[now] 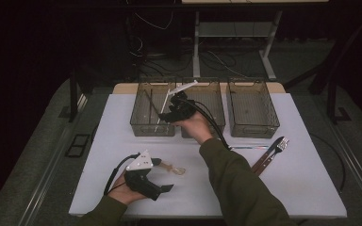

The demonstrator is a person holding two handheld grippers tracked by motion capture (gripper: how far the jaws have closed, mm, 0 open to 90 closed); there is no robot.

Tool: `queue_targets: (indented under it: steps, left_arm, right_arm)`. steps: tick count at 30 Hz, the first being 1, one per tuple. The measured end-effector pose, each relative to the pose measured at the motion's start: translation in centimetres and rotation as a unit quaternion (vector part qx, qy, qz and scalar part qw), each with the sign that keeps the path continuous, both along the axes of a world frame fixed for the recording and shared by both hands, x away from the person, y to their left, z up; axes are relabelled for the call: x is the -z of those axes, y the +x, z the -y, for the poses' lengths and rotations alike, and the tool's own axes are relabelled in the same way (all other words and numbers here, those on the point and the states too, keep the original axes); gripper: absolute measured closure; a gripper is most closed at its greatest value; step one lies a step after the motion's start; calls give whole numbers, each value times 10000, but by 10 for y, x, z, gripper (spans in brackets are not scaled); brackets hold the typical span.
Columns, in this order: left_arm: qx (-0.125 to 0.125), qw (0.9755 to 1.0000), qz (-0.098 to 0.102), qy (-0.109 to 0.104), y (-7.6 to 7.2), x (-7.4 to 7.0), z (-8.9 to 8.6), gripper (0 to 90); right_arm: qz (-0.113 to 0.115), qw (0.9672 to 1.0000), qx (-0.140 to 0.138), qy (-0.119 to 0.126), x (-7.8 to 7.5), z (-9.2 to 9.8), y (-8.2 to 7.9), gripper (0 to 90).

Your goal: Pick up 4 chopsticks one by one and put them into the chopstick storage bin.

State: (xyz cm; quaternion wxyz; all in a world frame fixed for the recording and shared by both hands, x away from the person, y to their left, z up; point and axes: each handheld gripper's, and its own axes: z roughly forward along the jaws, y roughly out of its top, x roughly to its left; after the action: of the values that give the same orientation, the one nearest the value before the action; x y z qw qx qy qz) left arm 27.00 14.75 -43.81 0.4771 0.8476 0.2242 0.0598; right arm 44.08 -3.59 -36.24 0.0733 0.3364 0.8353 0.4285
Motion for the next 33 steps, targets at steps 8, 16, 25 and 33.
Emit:
queue_targets:
  steps: [8,16,25,33]
  left_arm:
    - [-31,10000,-17,-33,0,1,0,0]
    - [-72,9999,-44,-62,0,1,0,0]
    - [-106,9999,-12,-16,-1,1,1,0]
    - [-116,9999,-18,29,-1,2,1,0]
  right_arm:
    - [39,9996,-209,181,-3,37,-21,330]
    - [162,9988,-358,302,1,72,-41,318]
    - [182,9987,-311,351,6,121,-73,318]
    - [281,9984,-128,466,7,160,-90,319]
